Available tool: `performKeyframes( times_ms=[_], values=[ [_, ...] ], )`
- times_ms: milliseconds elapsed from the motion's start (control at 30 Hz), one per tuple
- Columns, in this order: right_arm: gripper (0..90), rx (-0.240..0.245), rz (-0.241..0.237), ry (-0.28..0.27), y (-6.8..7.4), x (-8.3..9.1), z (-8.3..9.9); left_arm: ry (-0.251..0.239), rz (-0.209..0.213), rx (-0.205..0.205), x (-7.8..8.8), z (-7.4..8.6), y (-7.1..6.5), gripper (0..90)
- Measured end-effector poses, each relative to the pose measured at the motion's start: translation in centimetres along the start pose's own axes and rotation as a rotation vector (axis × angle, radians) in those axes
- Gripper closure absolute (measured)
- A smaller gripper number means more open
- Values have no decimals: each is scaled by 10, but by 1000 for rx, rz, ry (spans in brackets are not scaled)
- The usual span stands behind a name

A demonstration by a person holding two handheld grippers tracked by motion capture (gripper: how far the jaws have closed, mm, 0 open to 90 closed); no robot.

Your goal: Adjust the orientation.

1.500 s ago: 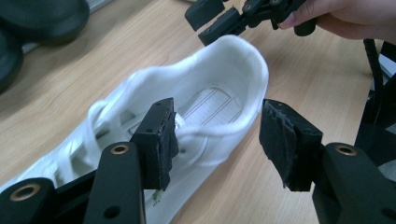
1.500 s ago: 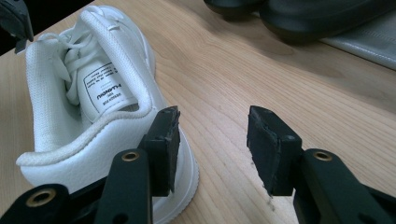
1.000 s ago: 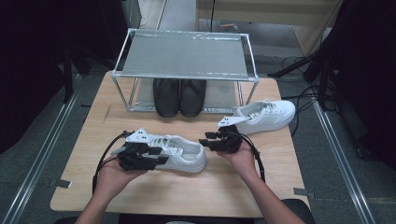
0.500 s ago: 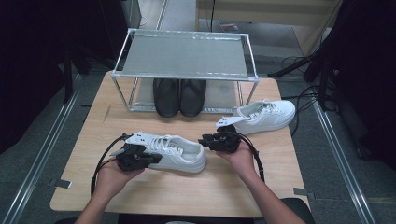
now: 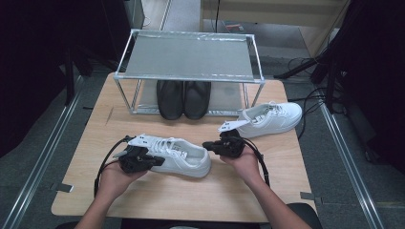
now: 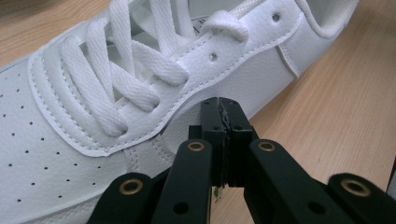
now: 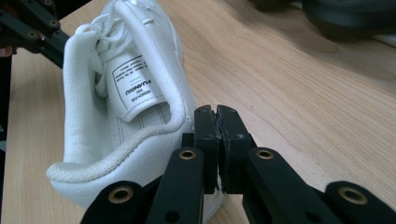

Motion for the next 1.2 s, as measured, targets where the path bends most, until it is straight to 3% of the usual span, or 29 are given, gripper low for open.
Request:
performKeyframes(
  times_ms=[533,667,867,1067,1200],
  values=[
    [900,18,-15,22,16,2,9,6,55,18,-5,-4,12,900],
    [900,22,-17,30,20,3,12,13,48,5,-6,-7,14,900],
    [900,14,-28,36,27,3,16,18,71,-15,-7,-8,16,899],
    [900,38,-42,55,34,2,19,15,60,-7,-9,-10,17,899],
    [900,51,-60,76,42,-5,22,18,75,3,-9,-10,19,898]
  ],
)
Point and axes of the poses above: each handheld gripper's, and its own axes: x roughly backward along the jaws, z roughly out of its underside, y roughly to its left, the point moved 7 cm from there along -x, roughly forward along the jaws, and after that the axes turned 11 degrees about -z, right-handed, at the moved point
